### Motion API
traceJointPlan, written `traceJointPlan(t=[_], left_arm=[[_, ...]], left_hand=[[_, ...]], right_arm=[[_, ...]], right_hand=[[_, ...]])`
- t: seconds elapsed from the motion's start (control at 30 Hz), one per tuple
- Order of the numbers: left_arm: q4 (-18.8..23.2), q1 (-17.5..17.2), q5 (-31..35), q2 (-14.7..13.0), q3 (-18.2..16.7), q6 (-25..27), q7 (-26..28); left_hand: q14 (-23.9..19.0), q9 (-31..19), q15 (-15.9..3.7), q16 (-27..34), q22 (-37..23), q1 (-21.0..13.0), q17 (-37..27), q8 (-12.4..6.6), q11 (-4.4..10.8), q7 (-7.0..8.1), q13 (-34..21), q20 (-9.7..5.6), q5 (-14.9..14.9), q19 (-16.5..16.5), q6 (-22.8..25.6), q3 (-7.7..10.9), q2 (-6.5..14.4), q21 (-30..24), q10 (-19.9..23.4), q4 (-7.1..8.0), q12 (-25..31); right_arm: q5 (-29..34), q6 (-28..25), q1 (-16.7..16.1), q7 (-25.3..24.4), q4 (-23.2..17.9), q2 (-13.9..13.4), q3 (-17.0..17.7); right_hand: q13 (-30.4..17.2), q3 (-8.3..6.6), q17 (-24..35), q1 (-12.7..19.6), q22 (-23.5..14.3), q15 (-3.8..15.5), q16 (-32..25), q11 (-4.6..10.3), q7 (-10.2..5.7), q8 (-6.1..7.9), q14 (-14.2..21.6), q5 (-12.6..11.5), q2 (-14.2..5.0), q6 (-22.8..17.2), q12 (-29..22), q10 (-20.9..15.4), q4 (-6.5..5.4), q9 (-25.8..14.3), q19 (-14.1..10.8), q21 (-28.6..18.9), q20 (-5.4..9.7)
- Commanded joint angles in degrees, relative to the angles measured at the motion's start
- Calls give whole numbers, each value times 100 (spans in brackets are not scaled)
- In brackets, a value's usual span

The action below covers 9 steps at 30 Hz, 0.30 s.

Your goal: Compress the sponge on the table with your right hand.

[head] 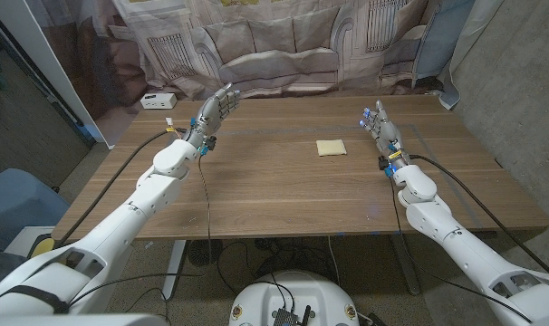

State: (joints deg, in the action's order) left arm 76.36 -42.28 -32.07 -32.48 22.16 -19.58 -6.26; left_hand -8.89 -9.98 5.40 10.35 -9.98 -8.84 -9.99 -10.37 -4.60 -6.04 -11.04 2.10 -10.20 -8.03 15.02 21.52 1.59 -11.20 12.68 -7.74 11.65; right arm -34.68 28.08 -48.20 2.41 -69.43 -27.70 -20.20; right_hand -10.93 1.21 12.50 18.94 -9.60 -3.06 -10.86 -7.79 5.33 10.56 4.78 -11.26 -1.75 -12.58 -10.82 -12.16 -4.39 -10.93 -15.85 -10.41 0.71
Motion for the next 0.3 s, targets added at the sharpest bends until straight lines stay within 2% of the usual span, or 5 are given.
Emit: traceJointPlan(t=[0.03, 0.3], left_arm=[[114, -134, -23, -81, -54, 15, 77], [187, -211, -111, -195, -87, 49, -70]], left_hand=[[-73, -20, -30, 40, -14, -74, -14, -42, 2, -22, -16, -57, -19, -92, 88, 1, -19, -26, 56, -24, 42], [-86, -19, -35, 41, -14, -75, -14, -47, -10, -40, -16, -40, -19, -89, 112, 0, -21, -21, 67, -24, 45]], right_arm=[[3, -72, -8, -15, -30, 31, -22], [48, -123, -170, -193, -305, 22, -23]], right_hand=[[-9, 29, 6, -13, -20, 2, -30, 3, 40, 30, -10, -38, -7, -24, -24, -2, 0, 4, -10, -21, -15], [-10, 28, 0, -11, -21, 3, -47, 3, 39, 46, 24, -44, -14, -53, -40, -32, 8, 5, -24, -32, -33]])
